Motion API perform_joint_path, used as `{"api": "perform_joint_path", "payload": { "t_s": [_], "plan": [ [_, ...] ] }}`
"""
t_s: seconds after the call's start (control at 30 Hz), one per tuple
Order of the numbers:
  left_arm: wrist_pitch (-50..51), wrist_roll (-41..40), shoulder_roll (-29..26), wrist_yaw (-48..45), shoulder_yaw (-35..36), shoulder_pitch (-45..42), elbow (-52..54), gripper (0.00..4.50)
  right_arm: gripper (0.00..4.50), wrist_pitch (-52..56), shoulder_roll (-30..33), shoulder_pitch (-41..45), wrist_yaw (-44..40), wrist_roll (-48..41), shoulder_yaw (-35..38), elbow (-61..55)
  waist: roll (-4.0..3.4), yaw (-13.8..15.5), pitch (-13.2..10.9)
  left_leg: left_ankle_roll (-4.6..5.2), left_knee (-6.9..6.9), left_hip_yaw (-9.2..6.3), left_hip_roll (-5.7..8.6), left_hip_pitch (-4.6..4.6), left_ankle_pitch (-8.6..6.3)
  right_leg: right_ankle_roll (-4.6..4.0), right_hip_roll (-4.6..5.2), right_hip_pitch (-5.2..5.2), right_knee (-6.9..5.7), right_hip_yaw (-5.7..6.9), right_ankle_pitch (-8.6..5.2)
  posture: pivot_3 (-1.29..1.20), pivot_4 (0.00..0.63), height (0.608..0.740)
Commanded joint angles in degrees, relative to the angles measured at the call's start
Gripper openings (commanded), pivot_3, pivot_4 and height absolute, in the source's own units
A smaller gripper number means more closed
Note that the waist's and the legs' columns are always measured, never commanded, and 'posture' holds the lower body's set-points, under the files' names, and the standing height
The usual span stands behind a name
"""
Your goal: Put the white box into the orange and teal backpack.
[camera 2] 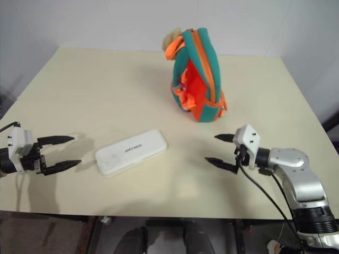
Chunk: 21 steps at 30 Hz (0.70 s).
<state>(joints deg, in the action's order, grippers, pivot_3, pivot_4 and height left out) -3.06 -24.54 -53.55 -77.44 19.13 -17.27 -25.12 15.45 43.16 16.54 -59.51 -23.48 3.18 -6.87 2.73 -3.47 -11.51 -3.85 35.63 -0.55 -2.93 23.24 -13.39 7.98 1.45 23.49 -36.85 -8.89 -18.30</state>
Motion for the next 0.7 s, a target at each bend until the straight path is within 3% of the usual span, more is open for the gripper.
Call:
{"api": "perform_joint_path", "payload": {
  "t_s": [0.03, 0.37, 0.47, 0.7],
  "plan": [
    [-0.5, -0.6, -0.2, 0.2, 0.7, -0.8, 1.0, 4.50, 4.49, 1.2, -0.7, -0.6, 1.9, -1.8, 2.2, -4.2, 0.00, 0.0, 0.0, 0.00, 0.00, 0.00, 0.00, 0.00, 0.00, 0.00, 0.00, 0.00, 0.00, 0.00, 0.00, 0.00, 0.150, 0.740],
    [1.3, -2.2, 1.7, 4.5, 2.3, 0.2, 5.5, 4.50, 4.49, 4.1, -4.9, 3.0, 8.0, 0.1, -0.6, -5.6, -0.01, -0.1, 0.0, 0.00, 0.05, 0.00, -0.01, -0.01, 0.00, 0.00, -0.02, 0.01, -0.08, -0.02, 0.00, 0.00, 0.150, 0.740],
    [2.0, -2.4, 2.6, 7.7, 3.6, 0.7, 6.5, 3.90, 3.86, 6.8, -5.5, 4.8, 11.5, 3.7, -2.7, -4.3, -0.01, -0.1, 0.0, 0.00, 0.05, 0.00, -0.01, -0.01, 0.00, 0.00, -0.01, 0.02, -0.08, -0.02, 0.00, 0.00, 0.150, 0.740],
    [11.1, -4.3, 2.0, 9.3, 3.0, 1.7, 10.2, 1.61, 1.34, 5.7, -8.5, 8.7, 13.2, 6.6, -5.8, -1.3, -0.02, -0.2, 0.0, -0.01, 0.01, 0.00, -0.01, 0.02, 0.00, 0.00, -0.01, 0.06, -0.08, -0.01, -0.03, 0.00, 0.150, 0.740]
  ]
}}
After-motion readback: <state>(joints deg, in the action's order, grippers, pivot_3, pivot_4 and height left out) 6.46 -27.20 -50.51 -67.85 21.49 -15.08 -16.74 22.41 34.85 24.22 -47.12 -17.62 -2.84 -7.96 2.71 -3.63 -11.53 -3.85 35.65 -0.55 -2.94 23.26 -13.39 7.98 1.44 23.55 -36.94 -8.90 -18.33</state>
